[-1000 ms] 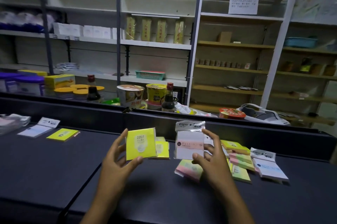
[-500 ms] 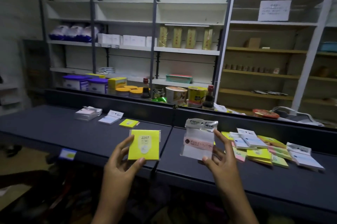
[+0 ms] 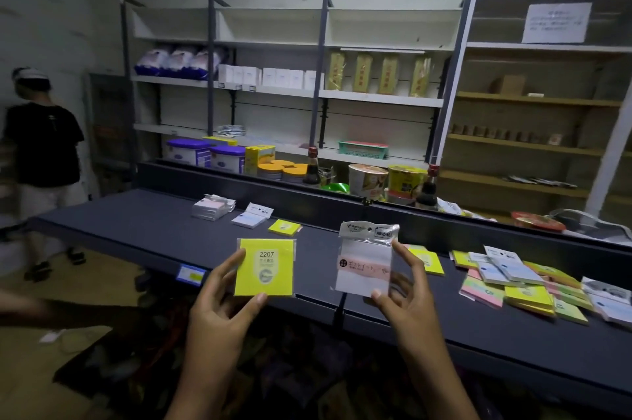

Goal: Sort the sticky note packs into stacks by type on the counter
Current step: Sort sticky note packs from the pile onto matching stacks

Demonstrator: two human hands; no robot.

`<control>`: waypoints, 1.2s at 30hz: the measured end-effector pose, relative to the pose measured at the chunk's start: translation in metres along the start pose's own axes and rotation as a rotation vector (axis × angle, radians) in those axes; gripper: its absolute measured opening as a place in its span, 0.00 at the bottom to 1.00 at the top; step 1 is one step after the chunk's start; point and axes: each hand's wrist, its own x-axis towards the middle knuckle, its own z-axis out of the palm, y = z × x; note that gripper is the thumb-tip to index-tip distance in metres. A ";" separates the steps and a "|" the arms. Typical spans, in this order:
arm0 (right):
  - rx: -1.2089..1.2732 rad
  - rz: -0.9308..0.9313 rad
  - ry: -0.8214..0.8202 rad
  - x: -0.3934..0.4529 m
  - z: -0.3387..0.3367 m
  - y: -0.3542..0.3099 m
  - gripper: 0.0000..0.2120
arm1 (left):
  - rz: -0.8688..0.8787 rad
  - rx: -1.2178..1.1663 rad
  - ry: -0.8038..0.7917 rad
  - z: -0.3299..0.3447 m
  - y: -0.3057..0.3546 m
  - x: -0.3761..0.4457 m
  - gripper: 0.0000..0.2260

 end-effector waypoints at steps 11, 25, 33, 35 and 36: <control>0.049 -0.038 -0.062 0.068 0.030 0.027 0.35 | 0.085 0.070 0.034 -0.008 -0.017 0.067 0.27; -0.034 -0.059 0.000 0.150 0.086 0.056 0.36 | 0.065 0.178 -0.142 -0.023 -0.085 0.202 0.27; -0.085 -0.058 0.116 0.217 0.136 0.082 0.36 | 0.028 0.322 -0.324 -0.021 -0.159 0.313 0.28; -0.094 -0.056 0.144 0.232 0.146 0.088 0.36 | 0.014 0.341 -0.346 -0.016 -0.176 0.332 0.27; -0.098 -0.055 0.156 0.238 0.150 0.091 0.36 | 0.008 0.351 -0.361 -0.014 -0.184 0.340 0.27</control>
